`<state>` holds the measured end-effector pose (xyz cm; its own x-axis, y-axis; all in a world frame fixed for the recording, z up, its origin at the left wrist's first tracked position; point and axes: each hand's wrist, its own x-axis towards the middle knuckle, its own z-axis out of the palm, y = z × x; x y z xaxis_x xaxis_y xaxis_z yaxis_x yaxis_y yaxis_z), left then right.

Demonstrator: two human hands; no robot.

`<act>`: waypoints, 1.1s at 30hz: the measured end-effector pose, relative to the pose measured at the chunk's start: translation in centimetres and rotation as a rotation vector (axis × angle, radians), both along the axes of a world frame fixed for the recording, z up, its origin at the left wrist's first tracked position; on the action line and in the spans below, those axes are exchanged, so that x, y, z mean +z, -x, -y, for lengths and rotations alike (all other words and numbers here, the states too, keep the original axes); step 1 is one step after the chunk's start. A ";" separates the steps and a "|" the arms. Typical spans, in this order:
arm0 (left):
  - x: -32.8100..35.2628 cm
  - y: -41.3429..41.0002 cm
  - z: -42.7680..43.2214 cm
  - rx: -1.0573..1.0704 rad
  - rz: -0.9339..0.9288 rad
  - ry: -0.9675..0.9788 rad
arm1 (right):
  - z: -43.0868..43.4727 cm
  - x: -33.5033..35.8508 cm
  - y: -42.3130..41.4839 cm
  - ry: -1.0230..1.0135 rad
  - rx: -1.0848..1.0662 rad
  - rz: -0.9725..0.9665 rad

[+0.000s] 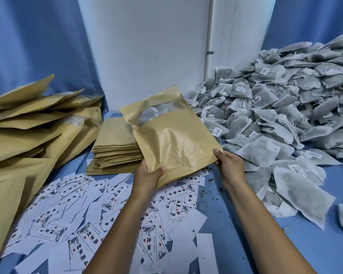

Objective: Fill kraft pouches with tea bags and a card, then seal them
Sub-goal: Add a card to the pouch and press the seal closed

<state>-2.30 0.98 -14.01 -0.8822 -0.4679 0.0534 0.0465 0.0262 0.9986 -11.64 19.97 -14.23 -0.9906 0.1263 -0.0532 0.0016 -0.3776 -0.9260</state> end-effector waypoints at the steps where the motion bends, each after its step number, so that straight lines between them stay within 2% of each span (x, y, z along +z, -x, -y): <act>1: -0.1 0.0 0.0 0.004 -0.007 0.000 | 0.0 0.0 -0.2 0.016 0.004 -0.001; 4: -0.1 0.0 -0.1 0.006 -0.026 -0.009 | 0.2 0.0 -0.6 0.079 0.115 0.023; 7: -0.3 0.0 -0.3 -0.004 -0.028 -0.024 | 0.2 0.2 -0.8 0.061 0.107 0.022; 10: -0.5 -0.2 -0.5 0.004 -0.031 -0.007 | 0.2 0.4 -1.1 0.154 0.096 0.035; 13: -0.5 -0.2 -0.7 0.026 -0.041 0.020 | 0.6 0.5 -1.5 0.237 0.210 0.069; 19: -0.3 -0.4 -0.9 0.044 -0.055 0.041 | 0.8 0.6 -1.5 0.220 0.234 0.072; 23: -0.3 -0.3 -0.7 0.057 -0.064 0.043 | 1.9 -0.3 -2.0 0.228 0.345 0.095; 28: -0.2 -0.3 -0.7 0.056 -0.077 0.031 | 2.5 -0.6 -1.9 0.261 0.311 0.076; 33: 0.0 -0.5 -1.6 0.056 -0.110 0.031 | 3.1 -1.1 -2.4 0.132 0.439 0.079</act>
